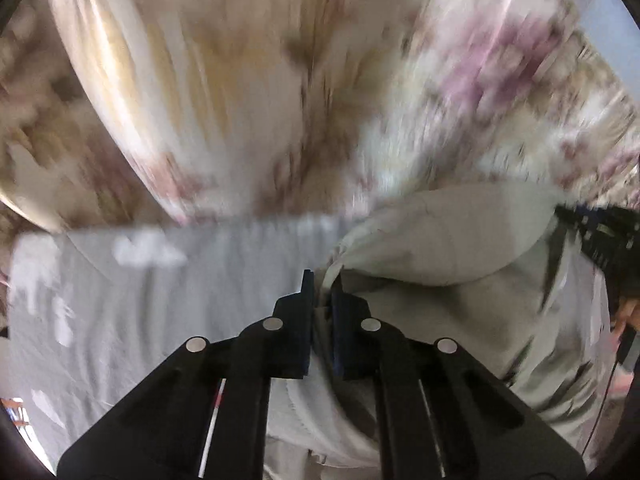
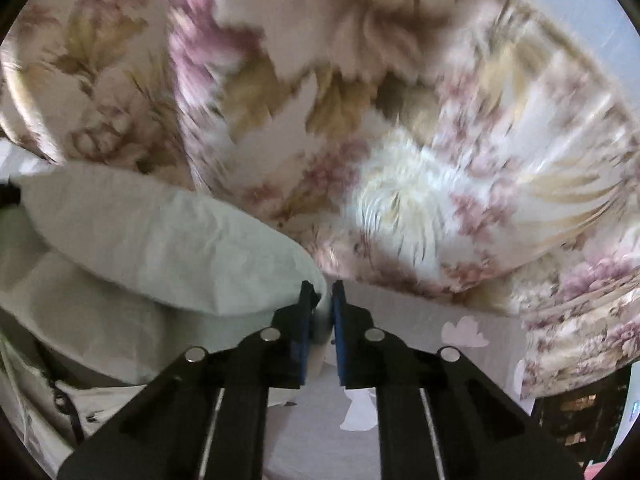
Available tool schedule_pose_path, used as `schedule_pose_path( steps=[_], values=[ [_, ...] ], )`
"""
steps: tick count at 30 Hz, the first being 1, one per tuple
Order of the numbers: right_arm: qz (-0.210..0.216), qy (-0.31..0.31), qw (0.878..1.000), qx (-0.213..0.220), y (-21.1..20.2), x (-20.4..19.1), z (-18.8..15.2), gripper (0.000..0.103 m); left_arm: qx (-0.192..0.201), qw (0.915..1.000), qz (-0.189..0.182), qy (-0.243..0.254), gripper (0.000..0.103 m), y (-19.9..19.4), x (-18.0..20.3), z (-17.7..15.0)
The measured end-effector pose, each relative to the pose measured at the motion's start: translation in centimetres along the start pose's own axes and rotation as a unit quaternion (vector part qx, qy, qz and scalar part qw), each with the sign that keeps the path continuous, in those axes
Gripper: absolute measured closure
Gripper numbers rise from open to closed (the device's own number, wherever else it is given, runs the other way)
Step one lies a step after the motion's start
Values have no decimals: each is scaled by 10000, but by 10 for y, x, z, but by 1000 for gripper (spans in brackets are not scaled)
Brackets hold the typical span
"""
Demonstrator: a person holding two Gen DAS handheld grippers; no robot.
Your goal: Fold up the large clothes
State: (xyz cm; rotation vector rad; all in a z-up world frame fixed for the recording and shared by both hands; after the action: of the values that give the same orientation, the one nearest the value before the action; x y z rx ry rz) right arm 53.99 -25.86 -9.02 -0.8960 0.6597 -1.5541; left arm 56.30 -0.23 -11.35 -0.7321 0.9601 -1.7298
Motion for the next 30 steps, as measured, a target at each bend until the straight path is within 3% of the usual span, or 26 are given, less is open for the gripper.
schedule_pose_path(
  steps=[6, 8, 11, 13, 14, 16, 17, 18, 20, 23, 28, 30],
  values=[
    [658, 142, 9938, 889, -85, 16, -32, 96, 1047, 9927, 165, 573, 97, -96, 39, -18],
    [784, 130, 9899, 1172, -115, 20, -54, 96, 1326, 9877, 211, 807, 97, -125, 56, -43],
    [1055, 106, 9810, 1624, -166, 23, -113, 96, 1722, 9792, 263, 1039, 97, -165, 68, -90],
    [1199, 87, 9789, 1655, -186, 22, -150, 96, 1900, 9742, 318, 1178, 97, -182, 75, -129],
    [1247, 29, 9800, 1552, -190, 19, -164, 96, 1907, 9726, 394, 1274, 93, -185, 78, -149],
    [1341, -188, 9854, 1034, -187, 13, -206, 95, 1638, 9719, 698, 1537, 62, -174, 80, -186],
    [1339, -224, 9876, 793, -183, 14, -224, 94, 1454, 9735, 846, 1550, 33, -165, 76, -200],
    [1296, -207, 9892, 656, -178, 19, -234, 91, 1153, 9761, 993, 1555, 28, -150, 70, -220],
    [1169, -49, 9925, 343, -172, 33, -249, 80, 717, 9797, 1007, 1580, 28, -135, 59, -246],
    [933, 272, 9942, 469, -185, 58, -249, 79, 520, 9856, 865, 1356, 28, -139, 42, -276],
    [1458, 929, 9820, 756, -197, 76, -233, 53, 1095, 9882, 658, 845, 11, -175, 29, -273],
    [1759, 1063, 9760, 722, -193, 66, -226, 53, 1227, 9876, 632, 753, 9, -179, 33, -265]
  ],
)
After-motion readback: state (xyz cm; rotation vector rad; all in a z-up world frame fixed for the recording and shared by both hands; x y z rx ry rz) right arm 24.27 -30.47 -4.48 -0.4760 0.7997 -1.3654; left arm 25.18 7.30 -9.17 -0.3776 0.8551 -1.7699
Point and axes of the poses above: each gripper's, at about its wrist camera, not at the fingertips, and y roughly the way its jaws point, x to its right, z to its top, the point moved 1 cm from there along y, roughly the way its jaws point, and after that the axes turned 10 degrees about y, right-handed, at the moved point
